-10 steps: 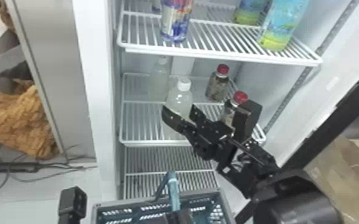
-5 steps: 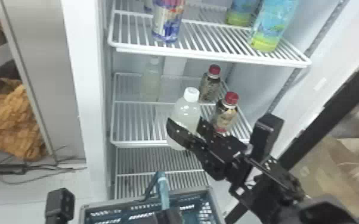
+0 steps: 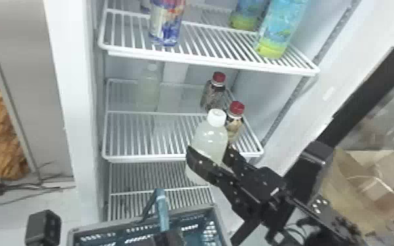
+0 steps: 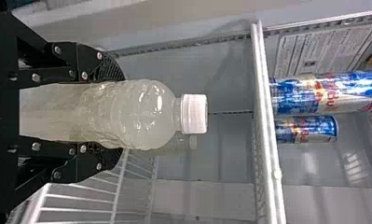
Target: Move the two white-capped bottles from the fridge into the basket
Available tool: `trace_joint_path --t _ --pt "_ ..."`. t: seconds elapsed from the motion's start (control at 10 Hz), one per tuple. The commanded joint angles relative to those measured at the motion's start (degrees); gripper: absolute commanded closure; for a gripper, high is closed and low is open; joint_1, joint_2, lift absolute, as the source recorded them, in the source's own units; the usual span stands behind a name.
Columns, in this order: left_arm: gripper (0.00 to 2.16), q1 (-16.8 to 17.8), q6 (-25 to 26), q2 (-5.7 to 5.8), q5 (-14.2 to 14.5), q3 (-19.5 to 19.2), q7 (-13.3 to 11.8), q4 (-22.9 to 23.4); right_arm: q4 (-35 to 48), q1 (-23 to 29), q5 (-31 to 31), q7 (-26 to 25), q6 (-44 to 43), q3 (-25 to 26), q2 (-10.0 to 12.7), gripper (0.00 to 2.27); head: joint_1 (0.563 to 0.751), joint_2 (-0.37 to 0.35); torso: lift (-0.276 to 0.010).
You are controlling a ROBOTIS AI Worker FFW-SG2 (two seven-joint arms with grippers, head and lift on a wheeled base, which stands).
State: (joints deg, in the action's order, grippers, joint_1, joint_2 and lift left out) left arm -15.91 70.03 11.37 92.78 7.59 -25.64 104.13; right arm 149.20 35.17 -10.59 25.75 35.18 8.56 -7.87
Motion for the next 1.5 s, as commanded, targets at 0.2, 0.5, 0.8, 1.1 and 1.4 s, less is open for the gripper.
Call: trace_joint_path --t 0.2,0.5,0.8,1.1,1.4 --pt "1.12 0.0 -0.1 -0.03 0.0 0.1 0.0 0.0 7.0 4.9 0.0 0.9 6.7 1.6 0.3 0.8 0.695 -0.35 -0.26" --pt "1.12 0.0 -0.1 0.06 0.0 -0.1 0.0 0.0 15.1 9.8 0.1 1.0 15.2 3.4 0.3 0.8 0.695 -0.35 -0.26" --pt "1.12 -0.1 -0.1 0.15 -0.1 -0.1 0.0 0.0 19.2 13.2 0.5 0.6 25.8 4.9 0.2 0.8 0.695 -0.35 -0.26" --pt "1.12 -0.3 -0.1 0.15 -0.2 -0.1 0.0 0.0 19.2 13.5 -1.4 -1.1 35.4 6.1 0.6 0.8 0.695 -0.35 -0.26" --pt "1.12 -0.1 -0.1 0.23 -0.2 0.1 0.0 0.0 19.2 12.1 -3.9 -1.4 39.1 4.8 0.2 0.8 0.695 -0.35 -0.26"
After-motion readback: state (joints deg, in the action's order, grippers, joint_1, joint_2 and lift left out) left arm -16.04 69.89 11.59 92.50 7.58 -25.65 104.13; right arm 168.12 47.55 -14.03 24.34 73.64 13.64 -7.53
